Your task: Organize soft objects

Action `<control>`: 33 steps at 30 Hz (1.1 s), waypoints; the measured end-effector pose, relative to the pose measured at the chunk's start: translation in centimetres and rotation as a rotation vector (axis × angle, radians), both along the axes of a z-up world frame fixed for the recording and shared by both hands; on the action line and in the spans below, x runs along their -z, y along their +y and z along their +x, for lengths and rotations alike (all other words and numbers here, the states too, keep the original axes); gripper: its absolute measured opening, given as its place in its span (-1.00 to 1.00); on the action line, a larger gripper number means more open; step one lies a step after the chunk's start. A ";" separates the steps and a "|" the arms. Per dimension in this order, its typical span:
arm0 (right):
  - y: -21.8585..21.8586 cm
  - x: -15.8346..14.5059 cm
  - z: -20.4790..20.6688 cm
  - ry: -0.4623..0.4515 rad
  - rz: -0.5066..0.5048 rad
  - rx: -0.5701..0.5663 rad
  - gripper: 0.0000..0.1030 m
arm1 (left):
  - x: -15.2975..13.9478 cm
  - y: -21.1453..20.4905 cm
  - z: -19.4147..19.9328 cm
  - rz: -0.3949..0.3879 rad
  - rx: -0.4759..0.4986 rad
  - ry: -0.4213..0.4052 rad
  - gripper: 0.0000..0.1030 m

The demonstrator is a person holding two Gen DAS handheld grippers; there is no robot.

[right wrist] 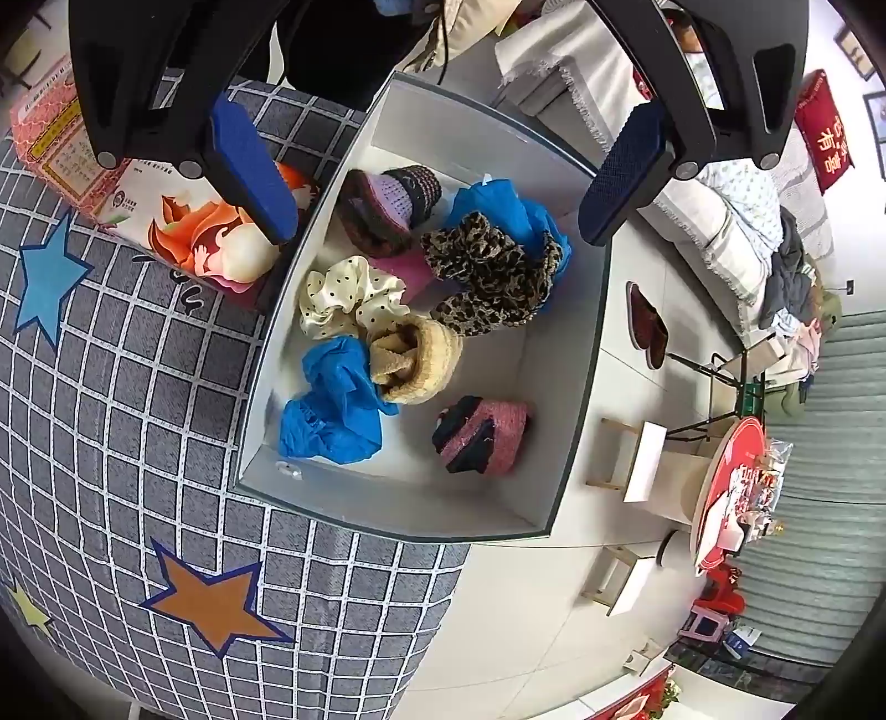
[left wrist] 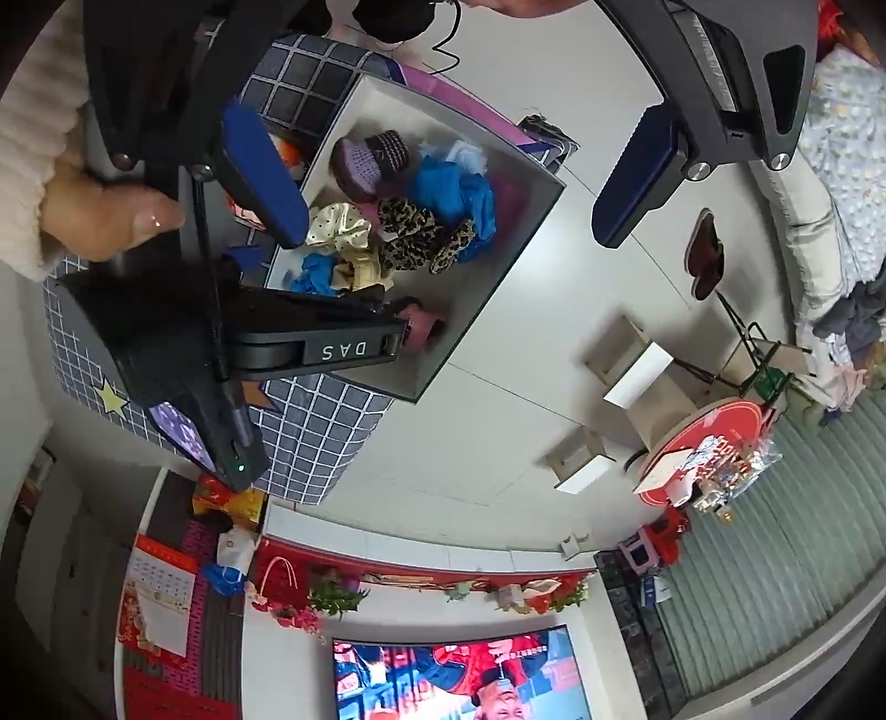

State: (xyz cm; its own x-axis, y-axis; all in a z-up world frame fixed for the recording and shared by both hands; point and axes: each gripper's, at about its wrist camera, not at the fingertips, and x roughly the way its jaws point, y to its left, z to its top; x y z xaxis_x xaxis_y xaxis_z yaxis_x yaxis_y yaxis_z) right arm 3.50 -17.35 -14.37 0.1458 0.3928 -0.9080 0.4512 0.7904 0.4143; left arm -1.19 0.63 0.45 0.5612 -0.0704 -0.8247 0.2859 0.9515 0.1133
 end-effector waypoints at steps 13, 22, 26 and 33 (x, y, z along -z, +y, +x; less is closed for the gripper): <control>-9.0 -7.4 -6.4 -0.152 -0.148 0.182 0.99 | -2.9 -5.1 -1.1 -0.056 0.098 -0.089 0.99; -24.2 -6.9 -23.3 -0.088 -0.701 0.350 0.99 | -3.6 -13.1 -5.9 -0.014 0.118 -0.080 0.99; -30.1 1.8 -29.5 0.009 -0.709 0.449 0.99 | -2.4 -15.1 -8.3 0.045 0.027 -0.073 0.99; -29.8 12.3 -31.6 -0.092 -0.671 0.437 0.99 | -0.1 -15.9 -11.8 0.164 0.010 -0.035 0.99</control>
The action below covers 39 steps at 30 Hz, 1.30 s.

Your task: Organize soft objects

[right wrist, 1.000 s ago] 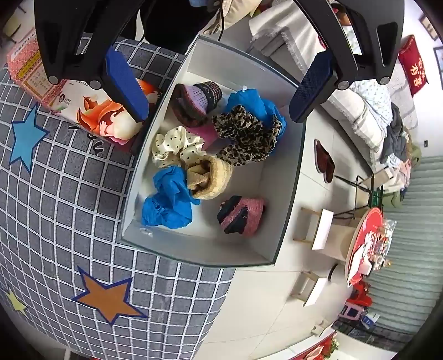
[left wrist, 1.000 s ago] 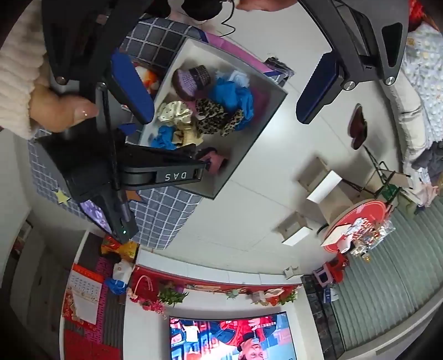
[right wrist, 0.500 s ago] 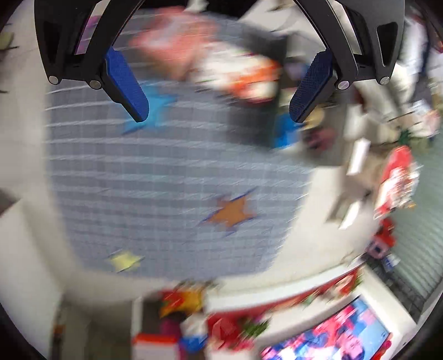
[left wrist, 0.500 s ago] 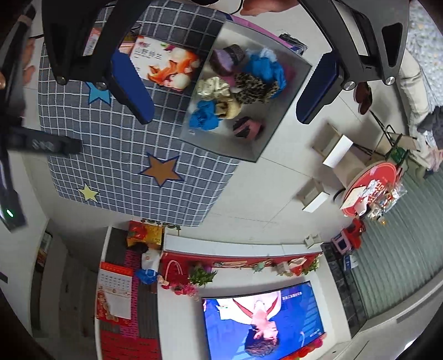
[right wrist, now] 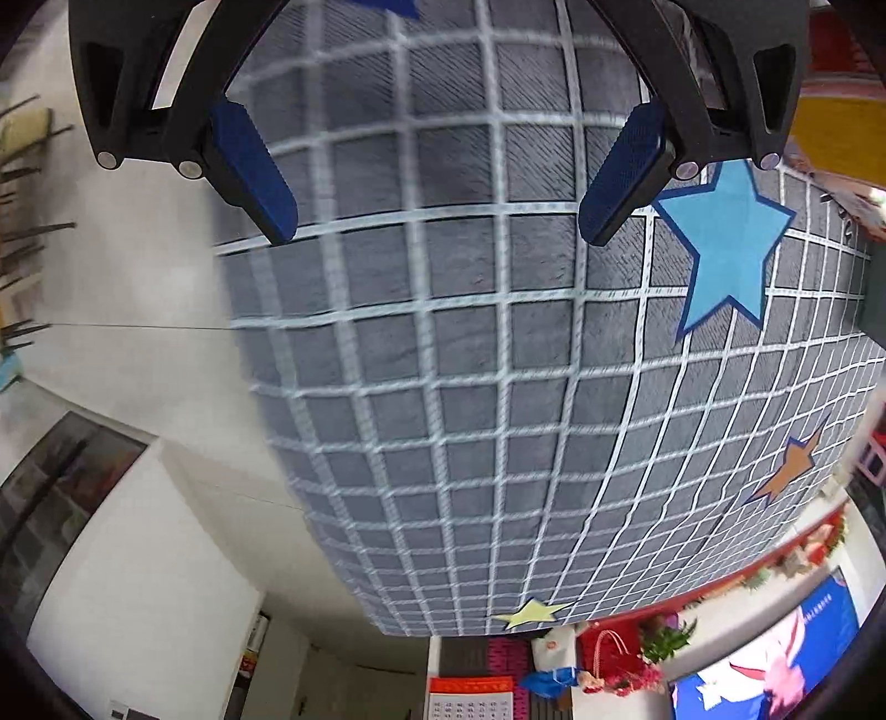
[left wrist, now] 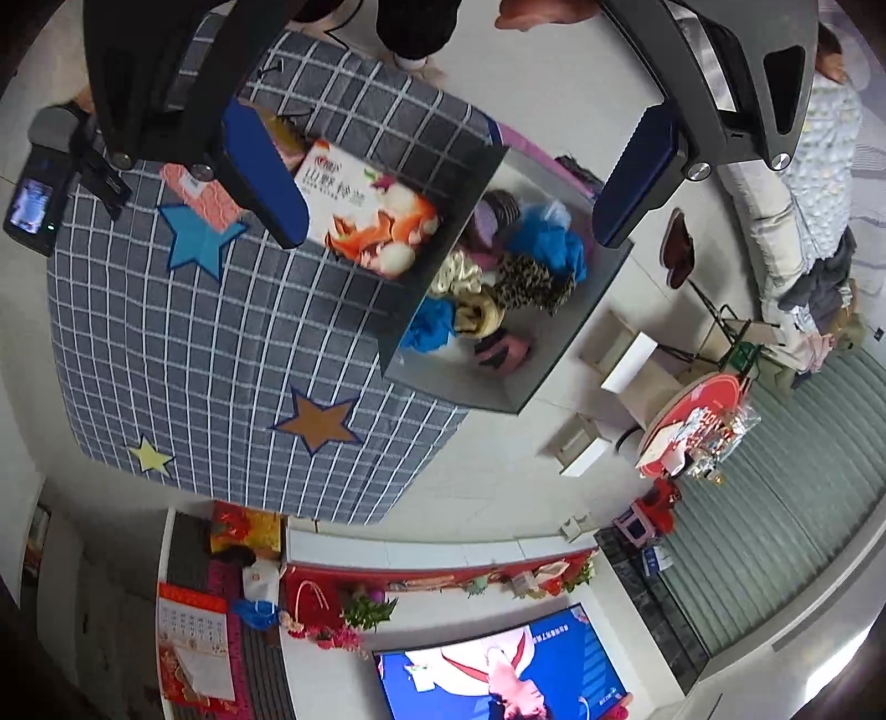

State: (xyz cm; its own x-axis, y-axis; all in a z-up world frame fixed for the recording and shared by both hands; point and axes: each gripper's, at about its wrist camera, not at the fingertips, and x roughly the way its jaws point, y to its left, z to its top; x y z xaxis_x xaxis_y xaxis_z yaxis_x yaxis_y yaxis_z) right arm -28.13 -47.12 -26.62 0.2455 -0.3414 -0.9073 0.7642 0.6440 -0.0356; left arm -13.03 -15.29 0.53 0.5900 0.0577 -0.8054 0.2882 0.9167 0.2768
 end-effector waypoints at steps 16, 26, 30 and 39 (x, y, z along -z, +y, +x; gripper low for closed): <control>0.6 4.6 1.5 -0.123 -0.109 0.076 0.99 | 0.4 9.8 5.5 -0.049 -0.185 -0.094 0.99; 0.3 4.4 1.3 -0.122 -0.109 0.075 0.99 | 2.4 19.8 10.1 -0.073 -0.356 -0.119 0.99; 0.4 4.4 1.3 -0.122 -0.109 0.075 0.99 | 2.8 21.9 10.7 -0.068 -0.388 -0.093 0.99; 0.4 4.3 1.4 -0.122 -0.108 0.075 0.99 | 3.0 27.3 11.5 -0.087 -0.485 -0.090 0.99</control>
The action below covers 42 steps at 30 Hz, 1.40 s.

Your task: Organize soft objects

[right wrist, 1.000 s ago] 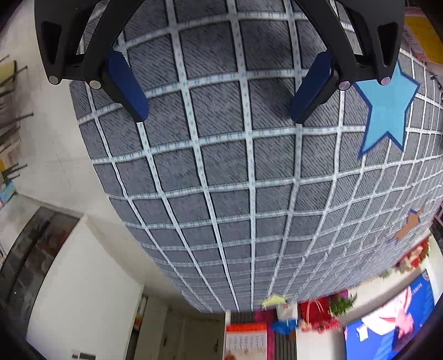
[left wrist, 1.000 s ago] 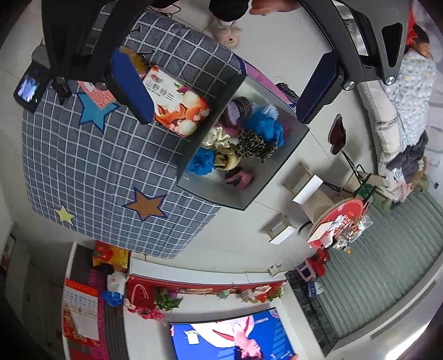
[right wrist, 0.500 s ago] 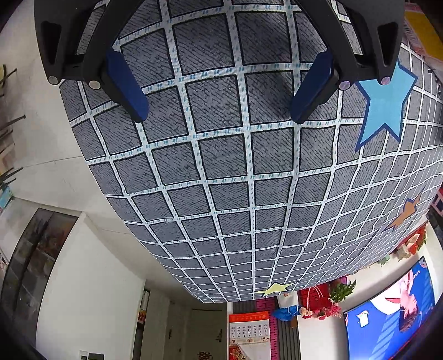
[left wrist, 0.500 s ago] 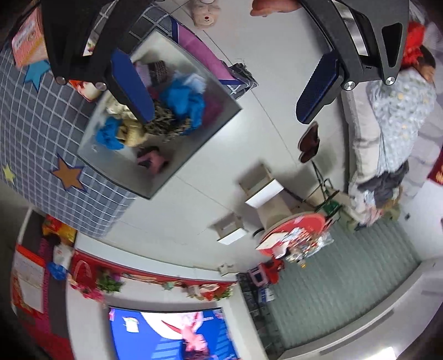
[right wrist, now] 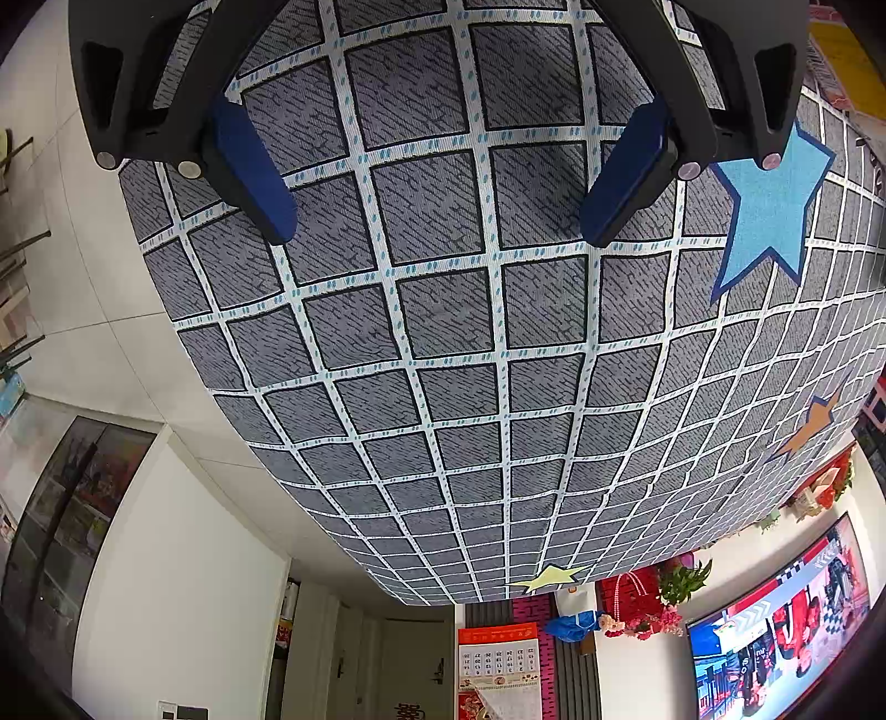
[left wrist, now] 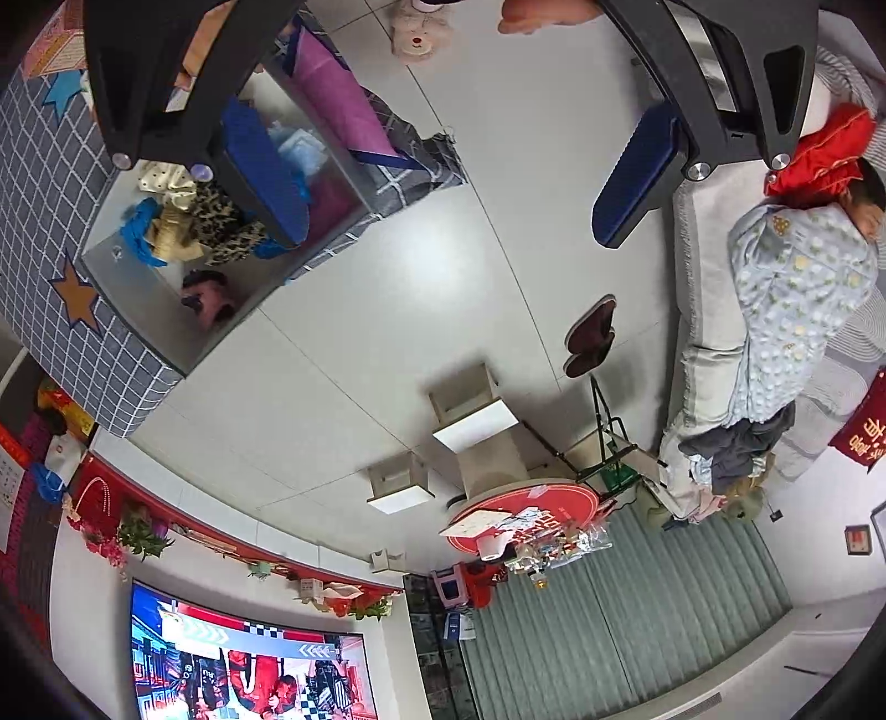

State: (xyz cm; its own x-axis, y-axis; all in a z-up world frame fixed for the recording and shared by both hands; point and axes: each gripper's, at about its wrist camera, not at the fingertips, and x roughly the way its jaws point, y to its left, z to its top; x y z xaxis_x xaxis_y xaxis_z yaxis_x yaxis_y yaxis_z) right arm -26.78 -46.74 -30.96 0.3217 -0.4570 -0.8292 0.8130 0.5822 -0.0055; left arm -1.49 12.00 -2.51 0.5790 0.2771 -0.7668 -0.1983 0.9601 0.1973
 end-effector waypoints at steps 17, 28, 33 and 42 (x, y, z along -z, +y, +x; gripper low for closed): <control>0.0 0.0 0.0 0.000 0.000 0.001 0.99 | -0.5 -2.6 1.6 0.021 0.090 -0.026 0.99; 0.0 0.0 0.0 -0.001 0.001 0.001 0.99 | -0.3 -7.4 1.1 0.009 0.193 -0.010 0.99; 0.0 0.0 0.0 -0.001 0.001 0.001 0.99 | -0.4 -6.8 1.3 -0.027 0.194 0.008 0.99; 0.1 0.0 0.1 -0.001 0.001 0.001 0.99 | -0.3 -3.6 1.9 -0.047 0.158 0.009 0.99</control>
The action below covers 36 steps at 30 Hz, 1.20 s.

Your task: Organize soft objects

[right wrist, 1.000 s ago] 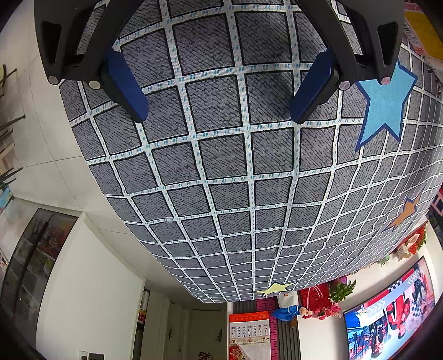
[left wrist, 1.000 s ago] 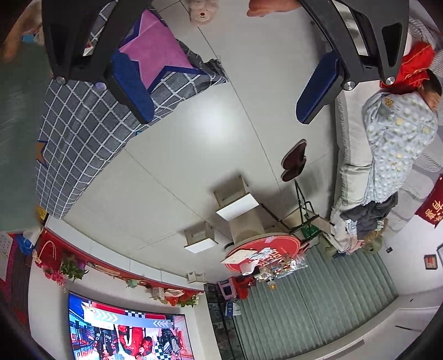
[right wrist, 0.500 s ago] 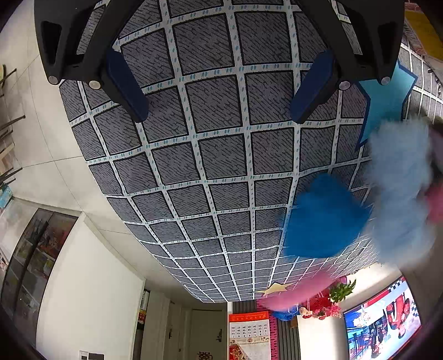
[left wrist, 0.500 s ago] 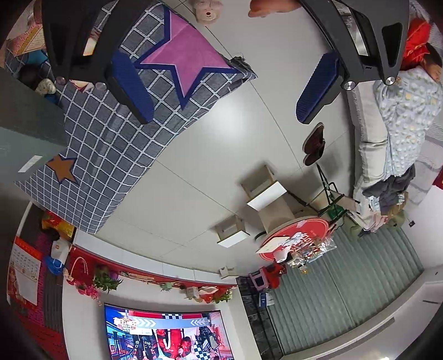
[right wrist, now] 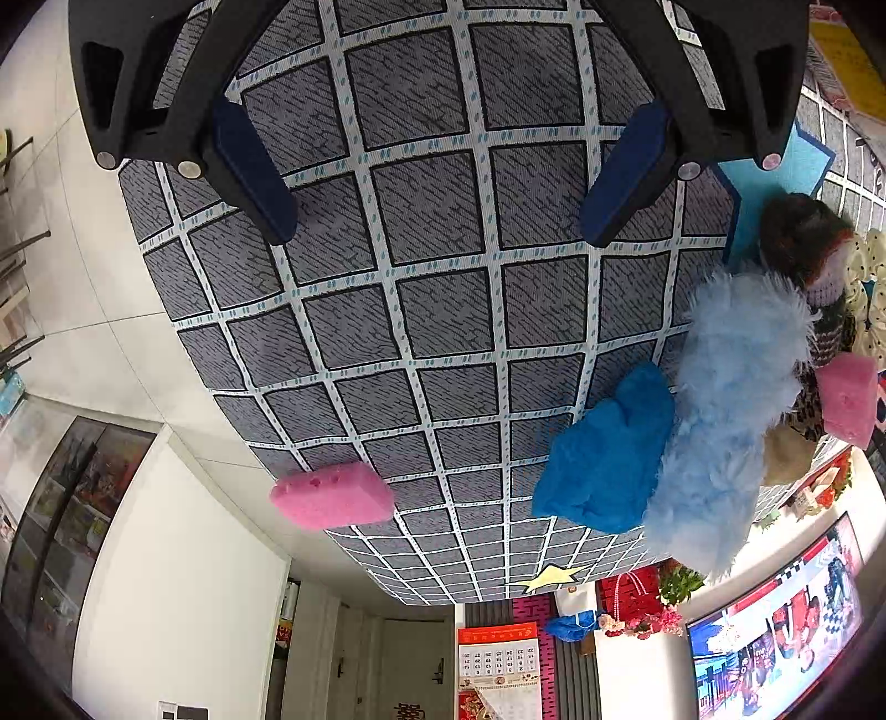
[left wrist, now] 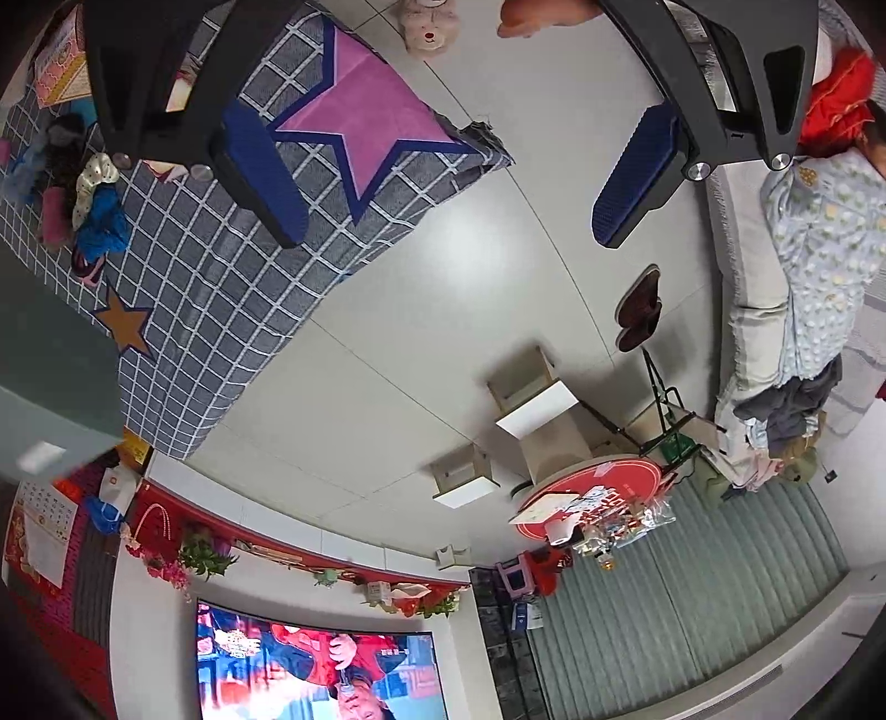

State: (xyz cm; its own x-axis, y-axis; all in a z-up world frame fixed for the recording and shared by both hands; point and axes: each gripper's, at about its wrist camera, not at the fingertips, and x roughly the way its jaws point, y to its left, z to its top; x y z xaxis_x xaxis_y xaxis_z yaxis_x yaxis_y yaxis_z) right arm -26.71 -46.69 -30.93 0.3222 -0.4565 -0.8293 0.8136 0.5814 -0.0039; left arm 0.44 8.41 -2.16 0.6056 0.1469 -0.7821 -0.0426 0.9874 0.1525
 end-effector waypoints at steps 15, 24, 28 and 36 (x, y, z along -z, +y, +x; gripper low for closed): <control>0.0 0.0 -0.1 0.000 0.000 0.000 0.99 | 0.1 -0.4 -1.0 0.001 0.218 0.048 0.99; 0.0 0.0 0.0 -0.001 0.000 0.000 0.99 | -0.1 -13.7 -3.6 -0.159 0.484 0.125 0.99; 0.0 0.0 -0.1 -0.001 0.000 0.000 0.99 | 1.0 -20.2 -5.5 -0.120 0.537 0.154 0.99; -0.1 0.0 -0.1 -0.001 0.001 0.000 0.99 | 3.3 -27.3 -5.3 -0.063 0.386 0.180 0.99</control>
